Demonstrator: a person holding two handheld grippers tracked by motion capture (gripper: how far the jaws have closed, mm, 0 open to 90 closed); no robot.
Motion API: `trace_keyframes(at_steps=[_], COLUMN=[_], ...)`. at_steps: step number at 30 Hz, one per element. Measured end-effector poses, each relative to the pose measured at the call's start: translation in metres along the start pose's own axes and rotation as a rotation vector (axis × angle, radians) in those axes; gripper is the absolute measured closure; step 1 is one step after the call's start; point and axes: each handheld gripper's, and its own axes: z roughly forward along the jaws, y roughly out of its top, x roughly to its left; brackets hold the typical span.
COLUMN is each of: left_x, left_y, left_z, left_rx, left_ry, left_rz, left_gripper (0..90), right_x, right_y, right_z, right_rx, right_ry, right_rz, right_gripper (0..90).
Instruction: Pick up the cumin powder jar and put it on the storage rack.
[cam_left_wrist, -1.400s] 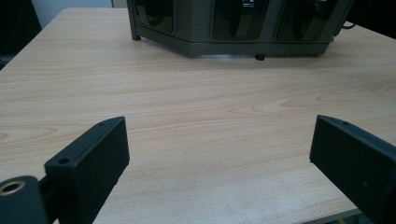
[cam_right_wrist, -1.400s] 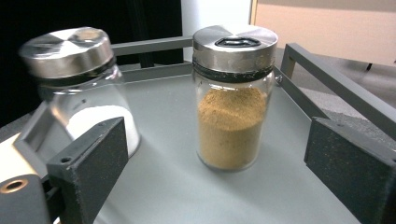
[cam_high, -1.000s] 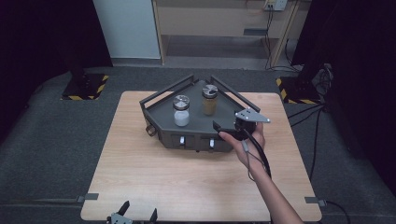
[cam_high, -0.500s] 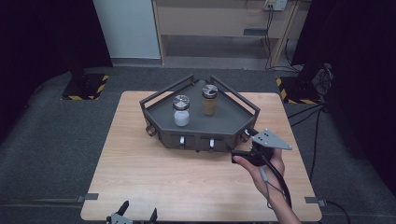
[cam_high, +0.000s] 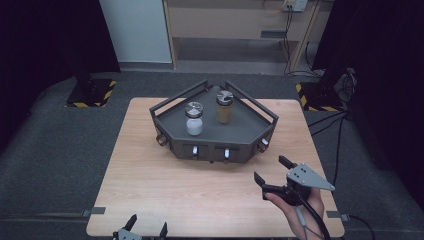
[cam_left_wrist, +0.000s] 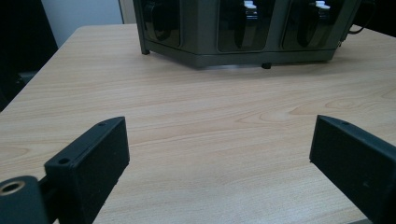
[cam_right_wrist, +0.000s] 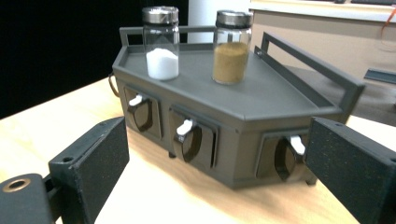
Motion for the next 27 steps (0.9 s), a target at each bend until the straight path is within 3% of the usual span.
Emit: trace_keyframes(at_steps=[19, 27], left_x=[-0.001, 0.001], left_y=[0.000, 0.000], left_z=[0.000, 0.000], left_rx=[0.001, 0.002], left_ry=[-0.001, -0.002], left_rz=[0.005, 0.004], left_gripper=[3.9, 3.9], right_x=[-0.005, -0.011], right_y=[-0.053, -0.059], right_z=[-0.041, -0.048], right_rx=[0.067, 0.102], right_ry=[-0.057, -0.075], right_rz=[0.060, 0.073], right_gripper=[6.8, 6.8])
